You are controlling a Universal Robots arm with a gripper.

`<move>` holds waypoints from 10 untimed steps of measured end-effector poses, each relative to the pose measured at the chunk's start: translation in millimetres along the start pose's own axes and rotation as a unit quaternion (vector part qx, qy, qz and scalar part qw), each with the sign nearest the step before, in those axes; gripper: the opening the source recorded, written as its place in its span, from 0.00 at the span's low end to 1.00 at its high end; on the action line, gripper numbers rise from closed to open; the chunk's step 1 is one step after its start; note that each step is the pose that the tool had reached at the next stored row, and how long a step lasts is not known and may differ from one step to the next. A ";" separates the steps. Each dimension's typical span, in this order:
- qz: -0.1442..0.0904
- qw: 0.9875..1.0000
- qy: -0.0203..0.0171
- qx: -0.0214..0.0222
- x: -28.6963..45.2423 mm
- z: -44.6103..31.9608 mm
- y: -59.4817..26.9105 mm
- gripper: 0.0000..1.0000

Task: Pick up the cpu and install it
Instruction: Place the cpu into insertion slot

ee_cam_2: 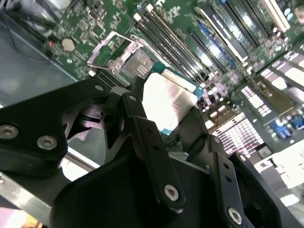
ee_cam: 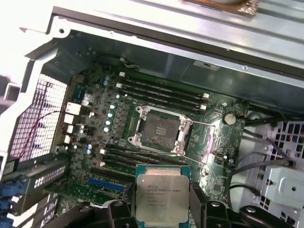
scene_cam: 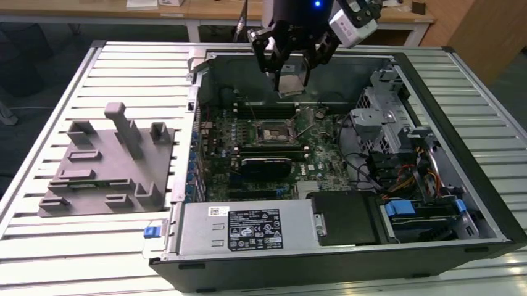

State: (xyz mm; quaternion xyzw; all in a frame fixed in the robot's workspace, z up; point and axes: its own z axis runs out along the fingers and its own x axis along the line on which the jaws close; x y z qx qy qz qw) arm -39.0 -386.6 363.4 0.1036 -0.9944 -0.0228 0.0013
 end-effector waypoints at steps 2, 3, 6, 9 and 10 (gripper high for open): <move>0.018 1.000 -0.001 0.000 0.0 0.8 0.0 0.54; 0.028 1.000 -0.001 0.000 0.0 1.2 -0.1 0.54; 0.055 0.999 -0.002 0.000 0.0 2.4 -0.1 0.54; 0.082 0.997 -0.004 0.000 0.0 3.7 -0.2 0.54; 0.091 0.996 -0.004 0.000 0.0 4.1 -0.2 0.54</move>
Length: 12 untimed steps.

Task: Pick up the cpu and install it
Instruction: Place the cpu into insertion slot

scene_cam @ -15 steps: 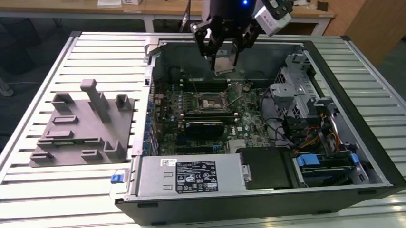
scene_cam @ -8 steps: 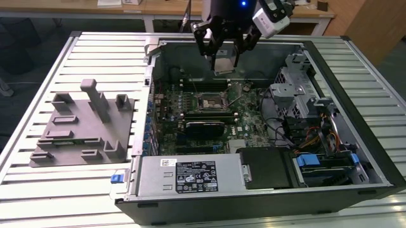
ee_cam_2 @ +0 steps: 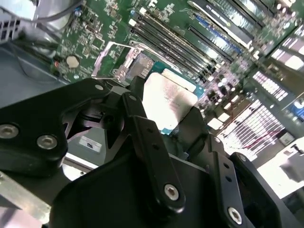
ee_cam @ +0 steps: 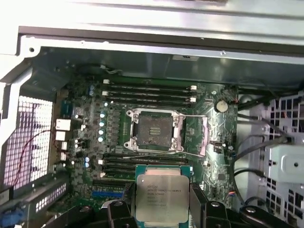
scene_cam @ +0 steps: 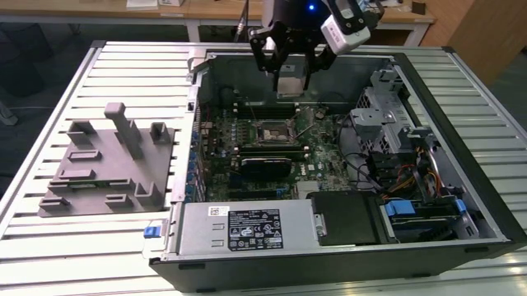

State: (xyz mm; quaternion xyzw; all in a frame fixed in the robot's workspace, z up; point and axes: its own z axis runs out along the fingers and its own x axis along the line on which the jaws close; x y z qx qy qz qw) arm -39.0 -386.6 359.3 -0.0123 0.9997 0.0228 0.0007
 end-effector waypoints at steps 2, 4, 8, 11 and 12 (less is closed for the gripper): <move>0.018 1.000 -0.001 0.000 0.0 0.8 0.0 0.54; 0.036 0.999 -0.002 0.000 0.0 1.4 -0.1 0.54; 0.066 0.998 -0.003 0.001 0.0 2.2 0.0 0.54; 0.091 0.996 -0.004 0.001 0.0 2.5 0.0 0.54; 0.100 0.995 -0.005 0.001 0.0 2.7 0.0 0.54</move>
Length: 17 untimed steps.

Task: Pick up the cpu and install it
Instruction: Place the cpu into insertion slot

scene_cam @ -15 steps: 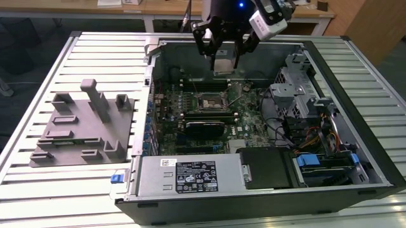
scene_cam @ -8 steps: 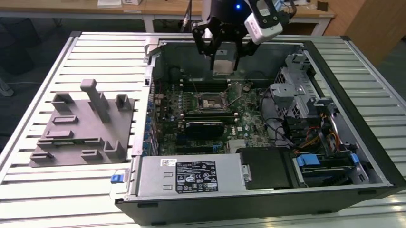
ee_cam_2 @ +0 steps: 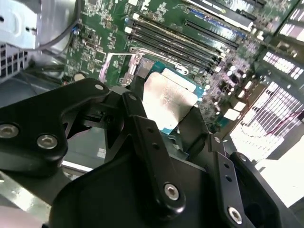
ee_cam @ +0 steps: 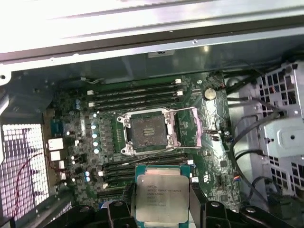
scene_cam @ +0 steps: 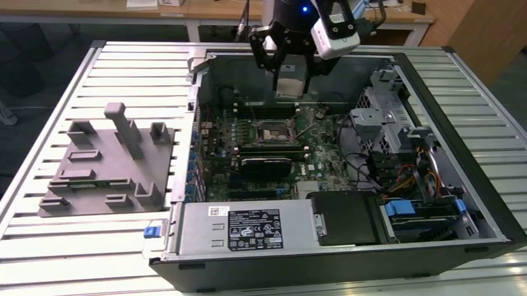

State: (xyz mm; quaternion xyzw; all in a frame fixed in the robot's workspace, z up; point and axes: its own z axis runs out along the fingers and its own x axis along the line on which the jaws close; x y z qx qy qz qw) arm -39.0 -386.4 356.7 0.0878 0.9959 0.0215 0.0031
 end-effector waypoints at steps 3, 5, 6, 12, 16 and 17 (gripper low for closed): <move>0.021 1.000 -0.001 0.000 0.0 0.3 0.0 0.54; 0.037 0.999 -0.002 0.000 0.0 0.6 0.0 0.54; 0.046 0.999 -0.002 0.000 0.0 0.7 0.0 0.54; 0.100 0.995 -0.004 0.000 0.0 1.5 -0.1 0.54; 0.136 0.991 -0.006 0.000 0.0 2.0 -0.1 0.54; 0.145 0.989 -0.006 0.000 0.0 2.1 -0.1 0.54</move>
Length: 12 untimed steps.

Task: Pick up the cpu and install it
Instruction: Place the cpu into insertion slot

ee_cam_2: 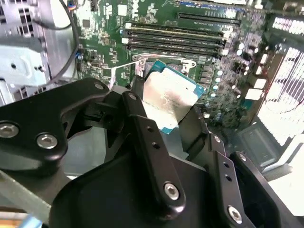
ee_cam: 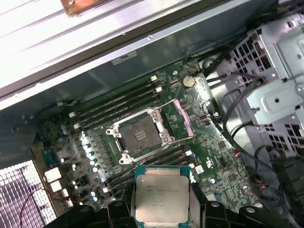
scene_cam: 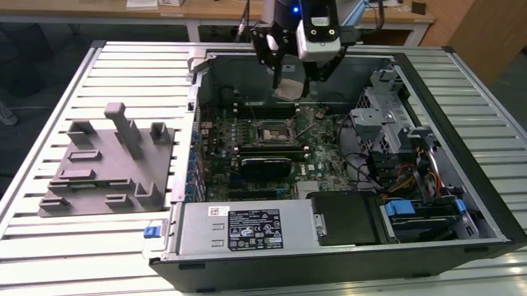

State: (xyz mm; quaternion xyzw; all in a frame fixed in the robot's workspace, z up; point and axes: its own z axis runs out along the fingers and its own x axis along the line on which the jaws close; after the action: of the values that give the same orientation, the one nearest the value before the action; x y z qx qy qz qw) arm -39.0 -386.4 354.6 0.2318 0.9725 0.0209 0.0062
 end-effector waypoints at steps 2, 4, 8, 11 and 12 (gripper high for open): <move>0.018 1.000 -0.001 0.000 0.0 0.3 0.0 0.54; 0.035 0.999 -0.002 0.000 0.0 0.6 0.0 0.54; 0.070 0.998 -0.003 0.000 0.0 1.2 0.0 0.54; 0.096 0.995 -0.004 0.000 0.0 1.6 -0.1 0.54; 0.105 0.994 -0.005 0.000 0.0 1.8 -0.1 0.54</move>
State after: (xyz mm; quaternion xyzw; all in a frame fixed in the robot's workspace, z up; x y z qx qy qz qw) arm -39.0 -386.4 352.8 0.3327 0.9428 0.0201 0.0083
